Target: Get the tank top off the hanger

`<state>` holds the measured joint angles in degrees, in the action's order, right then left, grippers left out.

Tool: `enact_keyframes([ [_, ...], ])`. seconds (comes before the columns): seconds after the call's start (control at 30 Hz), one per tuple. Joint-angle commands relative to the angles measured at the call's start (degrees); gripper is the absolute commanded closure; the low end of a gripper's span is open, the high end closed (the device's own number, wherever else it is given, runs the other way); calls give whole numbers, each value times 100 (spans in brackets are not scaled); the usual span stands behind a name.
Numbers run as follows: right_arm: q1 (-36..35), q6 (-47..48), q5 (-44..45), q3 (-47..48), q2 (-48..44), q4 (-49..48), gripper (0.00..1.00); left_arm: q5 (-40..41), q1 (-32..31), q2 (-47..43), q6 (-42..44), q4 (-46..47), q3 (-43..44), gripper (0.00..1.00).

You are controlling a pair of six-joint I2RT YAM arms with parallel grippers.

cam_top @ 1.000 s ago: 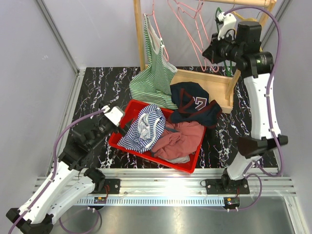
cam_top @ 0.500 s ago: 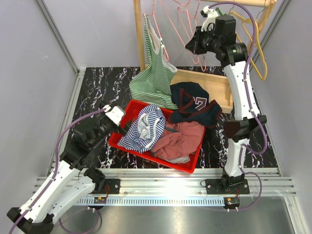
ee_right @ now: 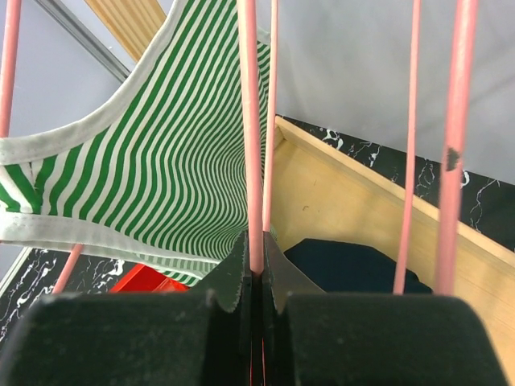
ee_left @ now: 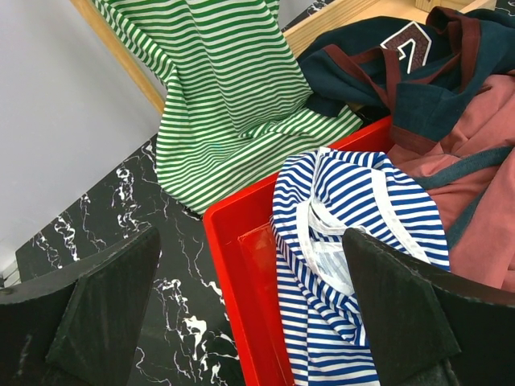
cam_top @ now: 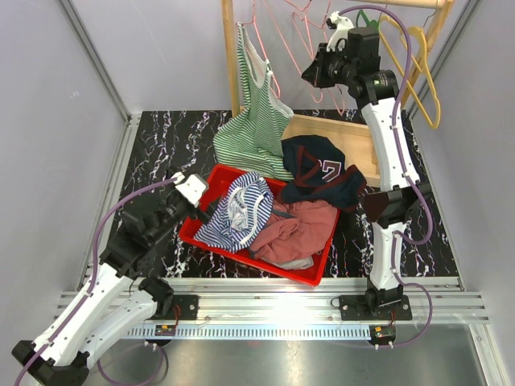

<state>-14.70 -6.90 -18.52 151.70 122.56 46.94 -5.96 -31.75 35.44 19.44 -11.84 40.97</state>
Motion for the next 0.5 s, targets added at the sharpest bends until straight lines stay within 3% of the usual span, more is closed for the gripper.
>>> enact_keyframes([
  [0.0, -7, -5, 16, 1, -13, -89, 100, -143, 28, 7, -72, 296, 16, 1],
  [0.23, -7, 144, -116, -193, -197, 166, 98, -178, 37, -11, -81, 296, 16, 1],
  [0.47, -7, 224, -116, -509, -479, 166, 84, -222, 46, -20, -116, 305, 7, 1],
])
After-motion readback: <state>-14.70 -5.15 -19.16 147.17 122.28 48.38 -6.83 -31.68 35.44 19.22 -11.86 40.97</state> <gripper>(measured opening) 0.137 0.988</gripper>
